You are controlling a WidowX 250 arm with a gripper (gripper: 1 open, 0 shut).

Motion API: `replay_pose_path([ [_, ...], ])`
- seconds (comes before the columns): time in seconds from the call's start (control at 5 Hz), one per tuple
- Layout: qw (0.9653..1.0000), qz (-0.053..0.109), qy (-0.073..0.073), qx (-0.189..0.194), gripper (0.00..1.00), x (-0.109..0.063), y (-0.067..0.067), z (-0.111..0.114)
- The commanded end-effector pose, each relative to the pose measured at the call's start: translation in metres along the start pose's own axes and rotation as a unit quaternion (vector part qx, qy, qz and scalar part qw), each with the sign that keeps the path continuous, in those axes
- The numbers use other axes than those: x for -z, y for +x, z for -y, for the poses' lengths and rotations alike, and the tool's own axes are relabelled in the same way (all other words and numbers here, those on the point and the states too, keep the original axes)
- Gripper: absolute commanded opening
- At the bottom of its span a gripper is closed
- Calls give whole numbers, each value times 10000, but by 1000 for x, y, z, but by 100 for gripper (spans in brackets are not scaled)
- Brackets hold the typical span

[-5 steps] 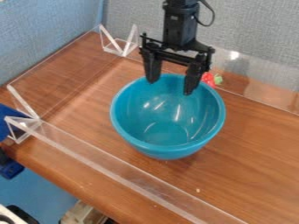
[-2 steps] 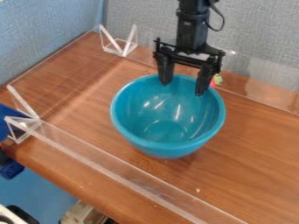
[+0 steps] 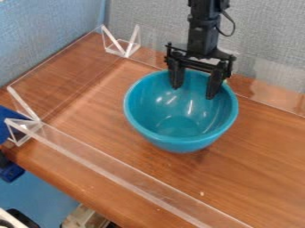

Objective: Remove the strawberry from inside the blue bowl and put it on the table

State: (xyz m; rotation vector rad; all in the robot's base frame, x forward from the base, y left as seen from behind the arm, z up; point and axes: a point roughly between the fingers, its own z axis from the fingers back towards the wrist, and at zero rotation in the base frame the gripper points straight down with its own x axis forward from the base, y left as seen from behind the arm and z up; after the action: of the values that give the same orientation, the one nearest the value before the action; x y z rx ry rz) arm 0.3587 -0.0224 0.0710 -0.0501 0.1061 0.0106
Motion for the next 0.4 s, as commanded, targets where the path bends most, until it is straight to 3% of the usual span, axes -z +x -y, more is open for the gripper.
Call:
replay_pose_path([
  [0.0,9995,291,-16,78,100,-15,8,7],
  [0.2,9997,228,-3,66,100,-8,10,8],
])
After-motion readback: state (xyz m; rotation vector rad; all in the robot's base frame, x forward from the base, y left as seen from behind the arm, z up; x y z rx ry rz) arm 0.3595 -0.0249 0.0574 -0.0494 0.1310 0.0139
